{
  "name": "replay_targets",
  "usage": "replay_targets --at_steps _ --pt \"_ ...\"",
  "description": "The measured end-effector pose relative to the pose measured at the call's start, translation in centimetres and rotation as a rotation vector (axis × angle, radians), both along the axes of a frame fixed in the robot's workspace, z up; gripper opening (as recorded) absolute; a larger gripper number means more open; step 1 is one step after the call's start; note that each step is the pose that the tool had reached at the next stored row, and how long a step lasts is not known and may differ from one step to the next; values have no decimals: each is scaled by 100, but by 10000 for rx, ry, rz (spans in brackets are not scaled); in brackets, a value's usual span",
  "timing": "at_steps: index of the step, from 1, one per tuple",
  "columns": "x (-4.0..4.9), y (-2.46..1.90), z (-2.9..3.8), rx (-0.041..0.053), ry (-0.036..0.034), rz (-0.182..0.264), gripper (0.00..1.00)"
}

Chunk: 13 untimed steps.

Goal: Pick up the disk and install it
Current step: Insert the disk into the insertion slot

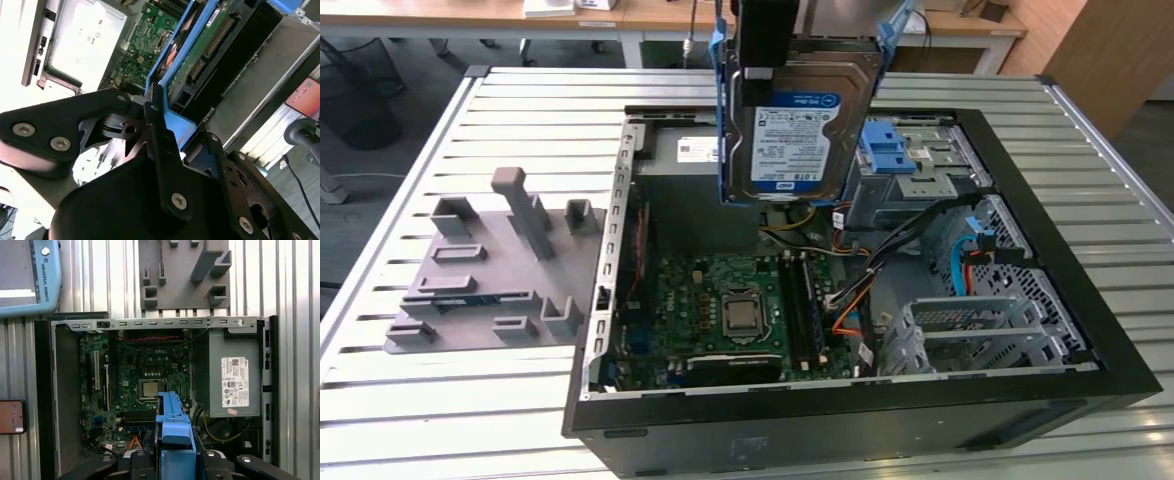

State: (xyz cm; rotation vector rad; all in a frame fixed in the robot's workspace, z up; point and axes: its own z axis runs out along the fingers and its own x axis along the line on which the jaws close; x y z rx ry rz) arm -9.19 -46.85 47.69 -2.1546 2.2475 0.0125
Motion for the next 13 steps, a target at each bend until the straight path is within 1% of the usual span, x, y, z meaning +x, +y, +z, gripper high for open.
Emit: replay_targets --at_steps 6,8,11,13 --pt "1 -135 -13 0 0 -3 36" --pt "1 -174 -19 1 -1 -3 36" --pt "1 -217 -24 -6 0 -4 36" --pt "1 -231 -27 -14 -1 -6 36"
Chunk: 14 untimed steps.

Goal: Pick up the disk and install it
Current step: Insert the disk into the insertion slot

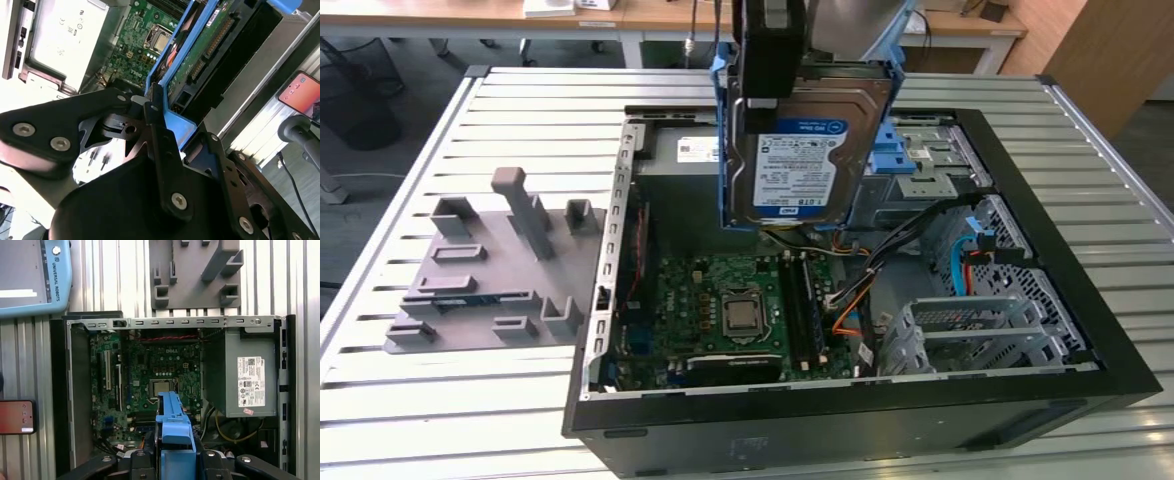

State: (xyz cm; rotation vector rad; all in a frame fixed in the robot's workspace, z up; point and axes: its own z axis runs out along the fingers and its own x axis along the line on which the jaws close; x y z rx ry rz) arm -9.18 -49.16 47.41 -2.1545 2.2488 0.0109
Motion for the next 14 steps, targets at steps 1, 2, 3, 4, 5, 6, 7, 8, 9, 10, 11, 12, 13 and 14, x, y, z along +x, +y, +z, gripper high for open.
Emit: replay_targets --at_steps 1,2,3,4,5,6,7,8,9,10,11,12,13,14 --pt "2 -2 -4 -1 0 0 36" --pt "10 -4 -7 -2 0 1 36" --pt "25 -5 -10 -4 1 0 36" --pt "46 -5 -15 -3 1 0 36" --pt "73 -5 -19 -2 0 0 36" --pt "103 -5 -21 -3 1 0 36" --pt "136 -5 -23 -3 0 1 36" --pt "163 -6 -24 -3 0 1 36" --pt "180 -7 -26 -1 0 1 36" --pt "194 -8 -26 -2 0 0 36" --pt "207 -11 -27 -3 1 1 36" --pt "213 -12 -27 -8 1 1 36" --pt "215 -12 -27 -18 0 0 36" --pt "216 -12 -28 -31 0 -1 36"
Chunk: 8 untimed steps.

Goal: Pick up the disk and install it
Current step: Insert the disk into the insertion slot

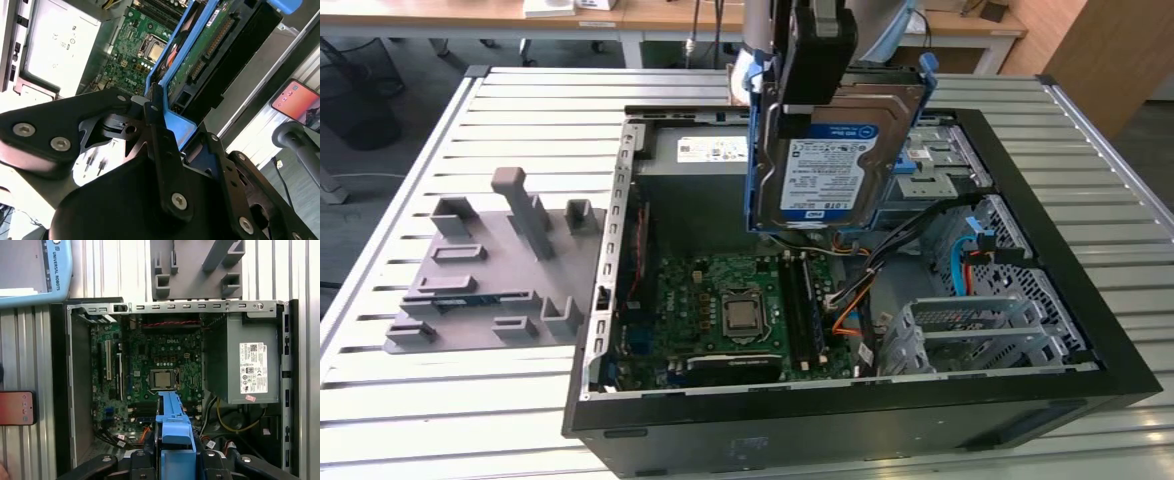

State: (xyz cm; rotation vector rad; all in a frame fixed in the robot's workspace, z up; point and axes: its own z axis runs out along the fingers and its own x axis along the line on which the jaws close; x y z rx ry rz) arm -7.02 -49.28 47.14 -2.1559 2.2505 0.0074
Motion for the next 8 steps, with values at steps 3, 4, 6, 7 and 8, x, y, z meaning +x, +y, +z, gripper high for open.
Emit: replay_targets --at_steps 3,4,6,7,8 --pt "7 -8 1 -15 1 2 36" --pt "8 -21 0 -15 0 1 36" --pt "11 -63 -3 -15 1 1 36" --pt "11 -84 -4 -14 0 1 36" --pt "12 -106 -6 -12 0 1 36"
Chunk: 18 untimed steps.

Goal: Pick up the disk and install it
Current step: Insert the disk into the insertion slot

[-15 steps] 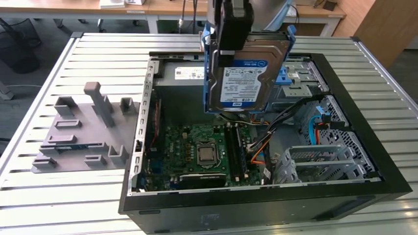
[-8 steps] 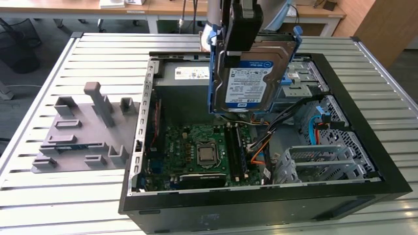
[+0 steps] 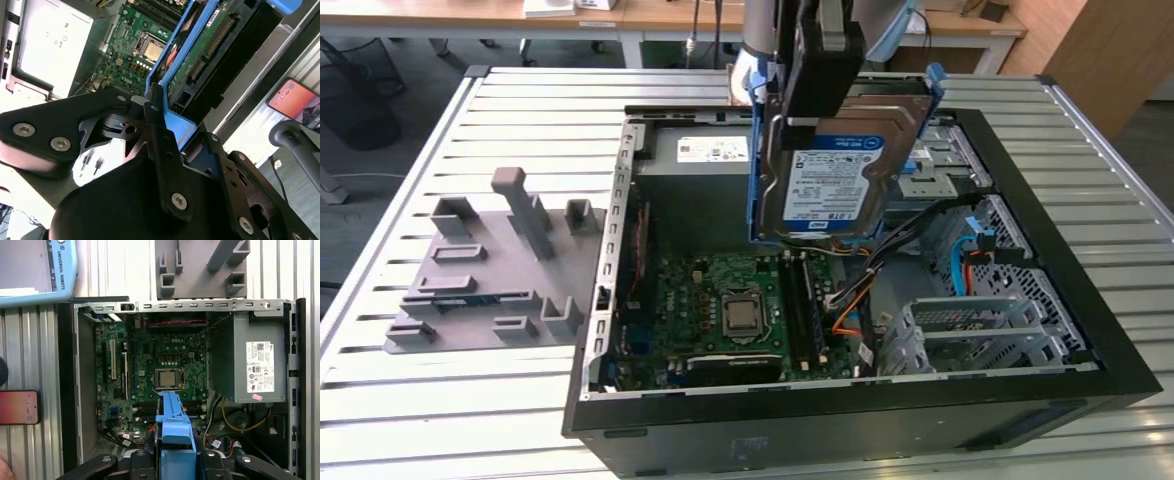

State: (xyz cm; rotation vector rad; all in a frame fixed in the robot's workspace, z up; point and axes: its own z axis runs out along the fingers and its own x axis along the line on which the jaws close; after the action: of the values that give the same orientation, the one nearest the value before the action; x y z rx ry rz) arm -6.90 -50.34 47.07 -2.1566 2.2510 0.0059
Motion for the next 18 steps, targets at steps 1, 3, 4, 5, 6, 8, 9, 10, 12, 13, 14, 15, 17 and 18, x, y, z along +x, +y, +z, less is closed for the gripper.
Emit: replay_targets --at_steps 1,3,4,5,6,8,9,10,12,13,14,15,17,18 --pt "1 -23 -1 -1 0 0 36" --pt "3 -69 -5 -4 1 0 36" --pt "4 -95 -7 -4 1 1 36" --pt "5 -121 -11 -2 0 1 36" --pt "7 -151 -15 -2 0 0 36" --pt "12 -199 -20 -3 1 -1 36" --pt "20 -218 -23 -3 1 0 36" --pt "34 -230 -25 -4 1 0 36" --pt "80 -238 -32 -3 0 0 36" --pt "113 -239 -33 -7 1 1 36" --pt "152 -240 -35 -10 1 0 36" --pt "188 -243 -39 -10 1 -1 36" --pt "241 -250 -44 -12 1 0 36" --pt "256 -256 -46 -14 2 1 36"
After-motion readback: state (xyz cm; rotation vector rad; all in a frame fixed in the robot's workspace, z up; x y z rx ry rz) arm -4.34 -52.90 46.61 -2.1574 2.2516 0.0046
